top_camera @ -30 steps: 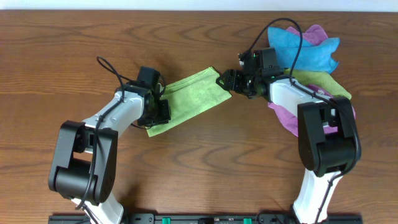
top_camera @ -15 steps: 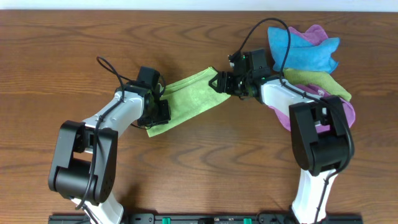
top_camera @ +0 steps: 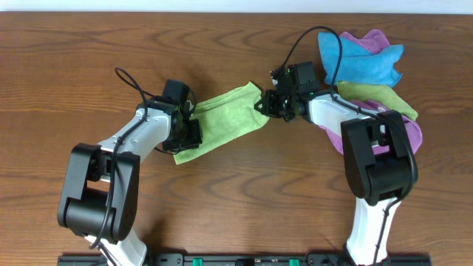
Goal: Fold the cloth
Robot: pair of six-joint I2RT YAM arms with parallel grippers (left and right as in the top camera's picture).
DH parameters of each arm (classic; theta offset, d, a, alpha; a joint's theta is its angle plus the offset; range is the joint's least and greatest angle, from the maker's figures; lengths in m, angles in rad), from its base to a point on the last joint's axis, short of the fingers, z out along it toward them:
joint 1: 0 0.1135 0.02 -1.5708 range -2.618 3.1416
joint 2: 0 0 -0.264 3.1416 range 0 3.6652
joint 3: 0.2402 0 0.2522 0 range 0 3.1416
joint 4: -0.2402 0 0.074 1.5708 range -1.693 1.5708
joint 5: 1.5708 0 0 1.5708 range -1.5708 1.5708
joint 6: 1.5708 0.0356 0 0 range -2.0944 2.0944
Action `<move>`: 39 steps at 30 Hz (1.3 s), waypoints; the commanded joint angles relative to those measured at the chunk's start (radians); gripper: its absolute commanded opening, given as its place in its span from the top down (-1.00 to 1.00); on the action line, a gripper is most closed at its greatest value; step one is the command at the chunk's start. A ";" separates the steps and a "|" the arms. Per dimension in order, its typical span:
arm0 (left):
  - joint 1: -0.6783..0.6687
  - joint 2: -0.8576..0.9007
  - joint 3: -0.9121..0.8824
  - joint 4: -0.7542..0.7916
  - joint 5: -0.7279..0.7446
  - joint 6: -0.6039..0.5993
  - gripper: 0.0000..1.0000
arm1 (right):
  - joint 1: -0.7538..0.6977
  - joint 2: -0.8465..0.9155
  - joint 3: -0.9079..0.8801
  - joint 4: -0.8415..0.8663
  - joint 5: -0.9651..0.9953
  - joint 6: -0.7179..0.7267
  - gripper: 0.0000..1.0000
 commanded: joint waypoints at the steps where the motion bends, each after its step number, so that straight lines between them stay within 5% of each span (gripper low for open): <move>1: -0.005 0.005 -0.022 -0.019 0.021 0.017 0.58 | 0.013 -0.055 0.024 -0.062 0.051 -0.027 0.97; 16: -0.006 -0.136 -0.022 0.035 -0.177 0.017 0.57 | 0.013 -0.132 0.027 -0.242 0.101 -0.064 0.97; 39: -0.026 0.047 -0.024 0.123 -0.166 -0.014 0.77 | 0.021 -0.233 0.027 -0.280 0.112 -0.095 0.97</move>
